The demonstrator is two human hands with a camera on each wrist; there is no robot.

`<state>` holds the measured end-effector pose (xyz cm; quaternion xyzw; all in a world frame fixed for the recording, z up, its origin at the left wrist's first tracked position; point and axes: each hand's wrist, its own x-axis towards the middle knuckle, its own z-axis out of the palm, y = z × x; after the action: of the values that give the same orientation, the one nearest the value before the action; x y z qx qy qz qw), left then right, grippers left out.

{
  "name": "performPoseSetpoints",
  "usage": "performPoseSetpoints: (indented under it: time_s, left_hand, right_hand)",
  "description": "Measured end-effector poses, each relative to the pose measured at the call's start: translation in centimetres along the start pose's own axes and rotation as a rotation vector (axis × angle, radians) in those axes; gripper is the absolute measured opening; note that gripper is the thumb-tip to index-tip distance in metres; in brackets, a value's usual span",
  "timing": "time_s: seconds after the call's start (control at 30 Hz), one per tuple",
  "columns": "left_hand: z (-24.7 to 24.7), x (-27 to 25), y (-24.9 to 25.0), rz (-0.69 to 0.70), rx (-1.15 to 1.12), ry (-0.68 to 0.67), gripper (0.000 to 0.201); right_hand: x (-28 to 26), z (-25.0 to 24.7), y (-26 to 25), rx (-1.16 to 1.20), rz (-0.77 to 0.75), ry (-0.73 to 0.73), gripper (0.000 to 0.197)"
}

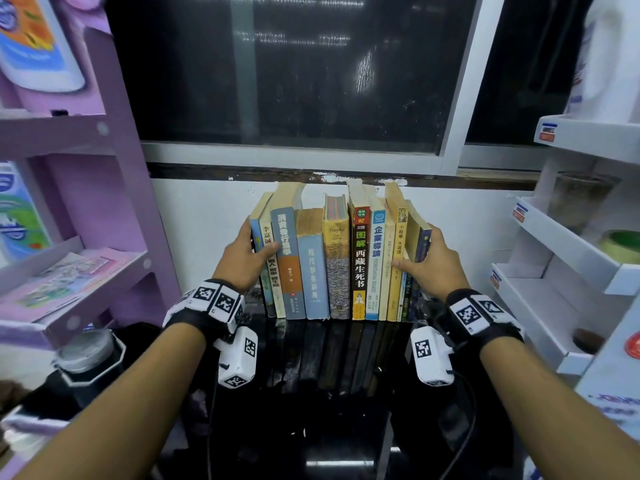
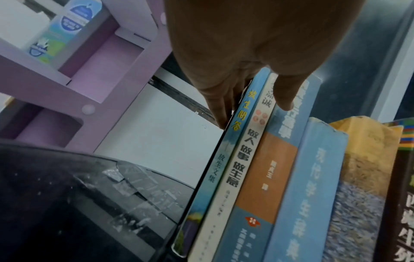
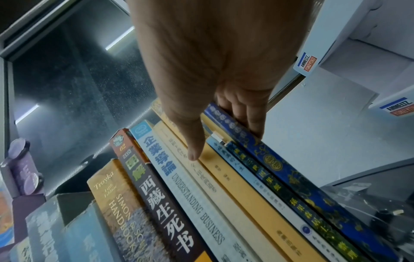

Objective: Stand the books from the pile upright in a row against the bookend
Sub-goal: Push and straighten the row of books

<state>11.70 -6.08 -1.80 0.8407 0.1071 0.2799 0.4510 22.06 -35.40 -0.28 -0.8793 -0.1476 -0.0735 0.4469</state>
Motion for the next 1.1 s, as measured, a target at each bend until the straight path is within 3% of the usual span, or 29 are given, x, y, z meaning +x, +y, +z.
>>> performPoseSetpoints:
  time_s: [0.67, 0.9, 1.1]
  left_hand:
    - [1.9, 0.7, 1.6, 0.085, 0.343, -0.072, 0.043]
    - [2.2, 0.3, 0.9, 0.092, 0.315, -0.019, 0.050]
    - [3.1, 0.1, -0.3, 0.108, 0.138, 0.054, 0.064]
  right_hand:
    - [0.6, -1.7, 2.0, -0.033, -0.024, -0.045, 0.071]
    - [0.3, -1.1, 1.6, -0.018, -0.035, -0.023, 0.074]
    - [0.2, 0.0, 1.3, -0.039, -0.024, -0.001, 0.071]
